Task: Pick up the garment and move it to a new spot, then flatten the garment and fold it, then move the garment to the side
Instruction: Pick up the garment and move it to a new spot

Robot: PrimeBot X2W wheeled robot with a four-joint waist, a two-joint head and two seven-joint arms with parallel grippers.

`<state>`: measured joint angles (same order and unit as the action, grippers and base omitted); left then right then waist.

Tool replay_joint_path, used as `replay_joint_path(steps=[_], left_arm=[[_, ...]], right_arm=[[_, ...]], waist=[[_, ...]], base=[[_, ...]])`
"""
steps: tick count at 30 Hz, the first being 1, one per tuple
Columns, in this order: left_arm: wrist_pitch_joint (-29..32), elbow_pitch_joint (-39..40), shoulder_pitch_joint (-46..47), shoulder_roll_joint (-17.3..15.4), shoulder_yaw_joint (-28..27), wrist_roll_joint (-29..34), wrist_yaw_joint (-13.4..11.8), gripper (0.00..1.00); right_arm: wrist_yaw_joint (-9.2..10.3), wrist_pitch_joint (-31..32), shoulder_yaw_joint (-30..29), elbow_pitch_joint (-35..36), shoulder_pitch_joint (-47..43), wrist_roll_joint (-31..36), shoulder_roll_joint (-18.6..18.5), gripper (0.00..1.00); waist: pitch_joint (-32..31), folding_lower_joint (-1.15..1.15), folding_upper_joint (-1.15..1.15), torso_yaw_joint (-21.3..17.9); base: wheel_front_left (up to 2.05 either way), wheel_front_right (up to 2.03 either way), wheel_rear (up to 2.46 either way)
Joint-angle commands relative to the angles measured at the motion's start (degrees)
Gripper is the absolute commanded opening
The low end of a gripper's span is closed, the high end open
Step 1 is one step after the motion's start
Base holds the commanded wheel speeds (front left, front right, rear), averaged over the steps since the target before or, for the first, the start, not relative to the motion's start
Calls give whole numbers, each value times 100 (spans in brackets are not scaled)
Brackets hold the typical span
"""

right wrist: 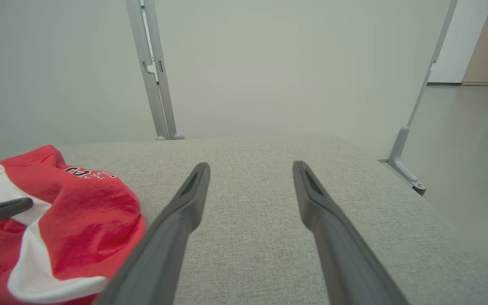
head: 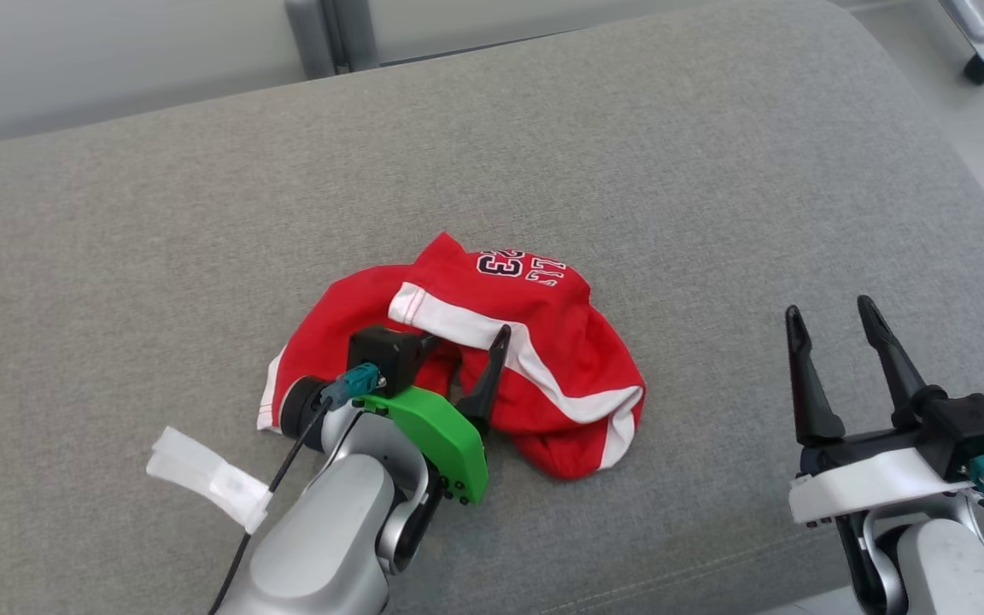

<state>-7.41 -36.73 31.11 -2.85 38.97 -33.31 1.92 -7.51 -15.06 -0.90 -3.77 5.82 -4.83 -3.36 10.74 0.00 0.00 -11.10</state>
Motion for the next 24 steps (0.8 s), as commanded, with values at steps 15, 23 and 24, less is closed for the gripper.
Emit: replay_joint_path(steps=[15, 23, 24], left_arm=[[-731, 2030, -1907, -1381, -956, 42, -1169, 100], [-779, 2475, -2773, -1550, -1828, 161, -1114, 100], [-777, 2484, -2884, -1536, -1945, 219, -1023, 100]], right_arm=[[4, -17, -431, 327, -638, 98, -354, 100], [4, -17, -453, 190, -839, 188, -344, 100], [4, -17, -453, 147, -848, 201, -341, 100]], waist=[[-709, 0, 0, 1148], [-874, 0, 0, 1452], [-891, 0, 0, 1470]], base=[[0, 0, 0], [0, 0, 0], [0, 0, 0]])
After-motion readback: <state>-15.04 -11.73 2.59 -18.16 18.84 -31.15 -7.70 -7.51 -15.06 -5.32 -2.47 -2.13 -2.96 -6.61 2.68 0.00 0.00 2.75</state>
